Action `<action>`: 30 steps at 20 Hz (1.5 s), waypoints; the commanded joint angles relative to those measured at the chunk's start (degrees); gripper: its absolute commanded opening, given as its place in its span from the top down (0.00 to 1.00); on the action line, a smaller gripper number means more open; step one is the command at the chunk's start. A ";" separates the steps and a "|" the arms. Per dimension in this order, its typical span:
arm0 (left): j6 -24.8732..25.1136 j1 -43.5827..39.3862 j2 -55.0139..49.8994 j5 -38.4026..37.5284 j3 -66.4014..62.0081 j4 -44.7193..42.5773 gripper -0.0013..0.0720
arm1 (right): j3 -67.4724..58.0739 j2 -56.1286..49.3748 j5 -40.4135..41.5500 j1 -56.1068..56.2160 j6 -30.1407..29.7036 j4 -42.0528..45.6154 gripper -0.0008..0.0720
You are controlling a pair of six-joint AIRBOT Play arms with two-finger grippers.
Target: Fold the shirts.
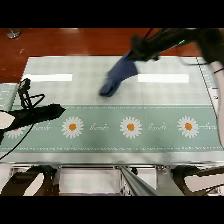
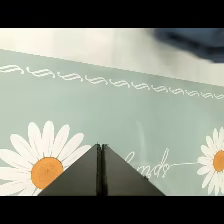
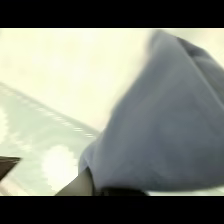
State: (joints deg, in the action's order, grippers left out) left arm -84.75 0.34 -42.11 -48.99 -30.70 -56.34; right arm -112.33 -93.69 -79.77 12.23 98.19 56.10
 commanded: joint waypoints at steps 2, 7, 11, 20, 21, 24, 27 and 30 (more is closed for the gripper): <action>0.02 0.00 -0.04 -0.07 -0.02 -0.02 0.96 | -7.32 5.64 -13.62 -11.58 4.02 6.88 0.95; 0.02 0.00 -0.04 -0.04 -0.02 -0.02 0.96 | -5.68 14.45 -24.17 -27.52 4.61 13.46 0.95; 0.02 0.00 -0.04 0.02 -0.02 -0.02 0.96 | 8.85 25.94 -26.49 -37.27 0.94 21.38 0.95; 0.02 0.00 -0.04 1.18 -0.02 -0.02 0.96 | 51.56 53.68 -20.33 -64.67 -0.46 43.08 0.94; 0.02 0.00 -0.04 1.27 -0.02 -0.02 0.96 | 56.39 56.78 -19.08 -67.28 1.11 44.83 0.94; 0.02 0.00 -0.04 1.25 -0.02 -0.02 0.96 | 65.94 62.03 -15.78 -71.49 5.29 47.60 0.35; 0.24 0.00 -0.07 2.10 -0.31 -0.04 0.96 | 64.37 59.89 -11.63 -71.45 5.27 45.75 0.18; 2.86 1.33 -1.68 -0.70 -5.38 -1.14 0.96 | 54.51 52.85 -5.81 -71.38 -3.89 28.22 0.34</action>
State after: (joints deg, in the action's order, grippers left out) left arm -83.55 0.80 -42.76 -47.81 -32.88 -56.60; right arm -52.95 -37.01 -91.20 -58.46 100.68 97.01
